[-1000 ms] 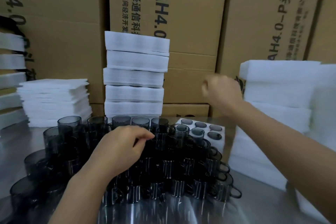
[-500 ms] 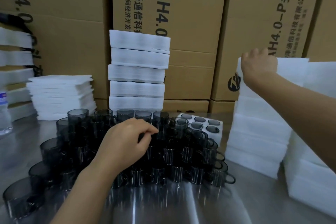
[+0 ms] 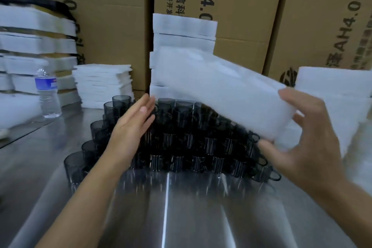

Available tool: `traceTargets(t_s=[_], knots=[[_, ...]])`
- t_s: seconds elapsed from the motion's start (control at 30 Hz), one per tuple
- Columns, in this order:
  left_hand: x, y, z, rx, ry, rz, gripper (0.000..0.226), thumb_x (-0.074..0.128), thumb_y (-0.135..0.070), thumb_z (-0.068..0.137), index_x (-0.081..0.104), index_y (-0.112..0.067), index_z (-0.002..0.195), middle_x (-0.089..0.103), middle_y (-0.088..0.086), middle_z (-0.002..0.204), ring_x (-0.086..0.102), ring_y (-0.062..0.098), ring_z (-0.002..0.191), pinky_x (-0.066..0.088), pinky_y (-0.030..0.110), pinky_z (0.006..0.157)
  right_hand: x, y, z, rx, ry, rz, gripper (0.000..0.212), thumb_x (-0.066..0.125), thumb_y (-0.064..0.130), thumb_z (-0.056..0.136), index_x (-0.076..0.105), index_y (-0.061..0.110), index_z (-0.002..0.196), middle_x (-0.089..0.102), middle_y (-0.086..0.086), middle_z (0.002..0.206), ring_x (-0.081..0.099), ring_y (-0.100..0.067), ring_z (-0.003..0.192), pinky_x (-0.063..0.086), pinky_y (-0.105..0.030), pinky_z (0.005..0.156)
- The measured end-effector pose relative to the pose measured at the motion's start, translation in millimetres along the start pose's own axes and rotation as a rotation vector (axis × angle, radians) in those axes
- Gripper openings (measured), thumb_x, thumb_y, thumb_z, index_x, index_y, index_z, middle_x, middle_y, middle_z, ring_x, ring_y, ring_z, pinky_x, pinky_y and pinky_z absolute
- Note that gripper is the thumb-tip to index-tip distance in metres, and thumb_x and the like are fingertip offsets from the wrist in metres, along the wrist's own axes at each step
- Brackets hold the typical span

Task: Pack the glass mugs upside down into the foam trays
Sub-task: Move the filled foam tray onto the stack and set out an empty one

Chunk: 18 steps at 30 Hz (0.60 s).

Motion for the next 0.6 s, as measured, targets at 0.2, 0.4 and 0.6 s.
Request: traceTargets(t_s=[0.2,0.4,0.6], knots=[[-12.5,-0.7,-17.9,-0.344,0.208,0.148,0.044,0.03,-0.025,0.104,0.042,-0.002,0.14,0.039,0.019,0.147,0.035,0.033,0.137,0.027,0.04,0.113,1.8,20.1,-83.1,-0.214,0.112,0.2,0.049,0.06,0.04,0.087,0.041,0.012,0.121,0.047,-0.007,0.13,0.047,-0.028,0.129,0.04,-0.037,0.105],[-5.6,4.9,-47.0,-0.55,0.507,0.37,0.03,0.059,-0.02,0.089,0.061,-0.02,0.118,0.073,0.0,0.105,0.07,0.017,0.095,0.057,0.027,0.074,3.4,10.3,-132.7,-0.113,0.22,0.313,0.036,0.031,0.047,0.102,0.047,0.02,0.118,0.048,0.008,0.137,0.051,-0.02,0.125,0.049,-0.032,0.093],[-27.1,17.3,-38.8,-0.617,0.59,0.797,0.036,0.061,-0.03,0.09,0.063,-0.001,0.111,0.07,0.017,0.105,0.068,0.024,0.091,0.05,0.044,0.095,13.6,17.1,-135.1,-0.264,0.361,0.208,0.041,0.03,0.048,0.101,0.044,0.014,0.12,0.046,-0.005,0.128,0.05,-0.024,0.121,0.049,-0.032,0.092]])
Point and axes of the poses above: each hand's wrist, its own z-axis towards the middle knuckle, its own x-axis out of the palm, y = z × x, the point moved 4 cm from there along z, towards the middle knuckle
